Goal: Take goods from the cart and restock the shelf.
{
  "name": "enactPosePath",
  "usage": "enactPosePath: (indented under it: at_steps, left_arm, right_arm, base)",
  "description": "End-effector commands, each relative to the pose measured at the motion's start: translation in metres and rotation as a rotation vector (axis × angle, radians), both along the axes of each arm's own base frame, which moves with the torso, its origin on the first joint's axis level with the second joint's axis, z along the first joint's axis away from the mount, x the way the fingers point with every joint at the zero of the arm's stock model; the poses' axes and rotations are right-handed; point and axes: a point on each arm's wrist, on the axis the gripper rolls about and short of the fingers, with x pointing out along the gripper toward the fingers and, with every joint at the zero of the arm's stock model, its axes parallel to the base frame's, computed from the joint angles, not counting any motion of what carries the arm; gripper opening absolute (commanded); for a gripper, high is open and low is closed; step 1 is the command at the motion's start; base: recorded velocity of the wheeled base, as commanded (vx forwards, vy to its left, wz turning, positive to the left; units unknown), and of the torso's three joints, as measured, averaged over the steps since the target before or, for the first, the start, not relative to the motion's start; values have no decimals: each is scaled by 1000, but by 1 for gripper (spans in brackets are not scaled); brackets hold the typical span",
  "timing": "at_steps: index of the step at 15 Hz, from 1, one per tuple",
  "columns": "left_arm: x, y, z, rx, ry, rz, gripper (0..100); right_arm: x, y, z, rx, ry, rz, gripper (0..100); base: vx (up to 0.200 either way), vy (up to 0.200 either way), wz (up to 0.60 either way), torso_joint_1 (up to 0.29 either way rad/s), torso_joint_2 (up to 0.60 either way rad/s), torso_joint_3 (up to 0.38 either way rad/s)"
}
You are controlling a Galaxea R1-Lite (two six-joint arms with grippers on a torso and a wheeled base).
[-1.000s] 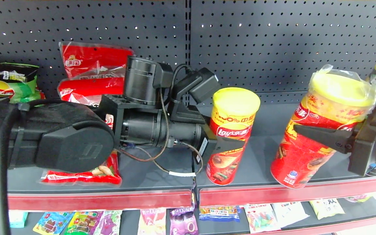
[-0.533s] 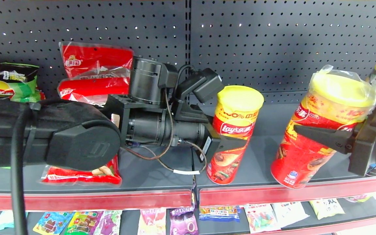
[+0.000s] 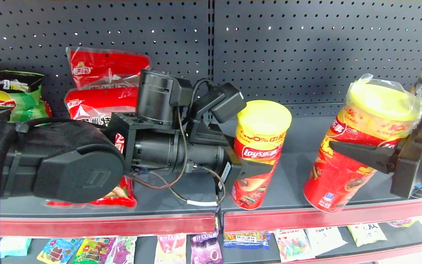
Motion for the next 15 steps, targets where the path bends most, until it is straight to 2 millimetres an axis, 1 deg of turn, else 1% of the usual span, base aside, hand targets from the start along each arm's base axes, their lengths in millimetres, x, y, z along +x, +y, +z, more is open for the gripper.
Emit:
enactPosePath:
  at_steps: [1, 2, 5, 7, 8, 9, 10, 11, 12, 14, 15]
  left_arm:
    - [-3, 2, -1, -8, -8, -1, 0]
    - [-3, 2, -2, -13, -13, -1, 100]
    - [-3, 3, -2, -14, -14, 2, 100]
    - [-6, 7, 0, -16, -16, 8, 100]
    - [-10, 10, 1, -15, -16, 13, 100]
    - [-11, 12, 1, -14, -15, 16, 100]
    - [-24, 25, -1, 3, -10, 38, 100]
    - [-32, 35, -2, 11, -2, 48, 100]
    - [-39, 47, -3, 16, 3, 67, 100]
    - [-48, 72, -4, 20, 9, 115, 100]
    - [-53, 83, -5, 22, 9, 139, 100]
  right_arm:
    - [1, 1, -1, -2, 3, 3, 0]
    - [1, 1, -1, -2, 3, 3, 0]
    - [3, 2, 1, 0, 0, 3, 0]
    - [9, 6, 6, 5, -3, 7, 0]
    - [18, 10, 8, 10, 4, 5, 0]
    - [21, 12, 9, 13, 8, 4, 0]
    - [42, 22, 11, 51, 49, -22, 0]
    - [58, 27, 13, 67, 34, -35, 0]
    - [75, 35, 10, 76, 18, -40, 0]
    - [103, 47, 8, 91, -11, -50, 0]
    - [113, 51, 5, 87, -4, -50, 0]
  base:
    - [0, 0, 0, 0, 0, 0]
    - [0, 0, 0, 0, 0, 0]
    - [0, 0, 0, 0, 0, 0]
    - [0, 0, 0, 0, 0, 0]
    - [0, 0, 0, 0, 0, 0]
    - [0, 0, 0, 0, 0, 0]
    - [0, 0, 0, 0, 0, 0]
    - [0, 0, 0, 0, 0, 0]
    - [0, 0, 0, 0, 0, 0]
    - [0, 0, 0, 0, 0, 0]
    - [0, 0, 0, 0, 0, 0]
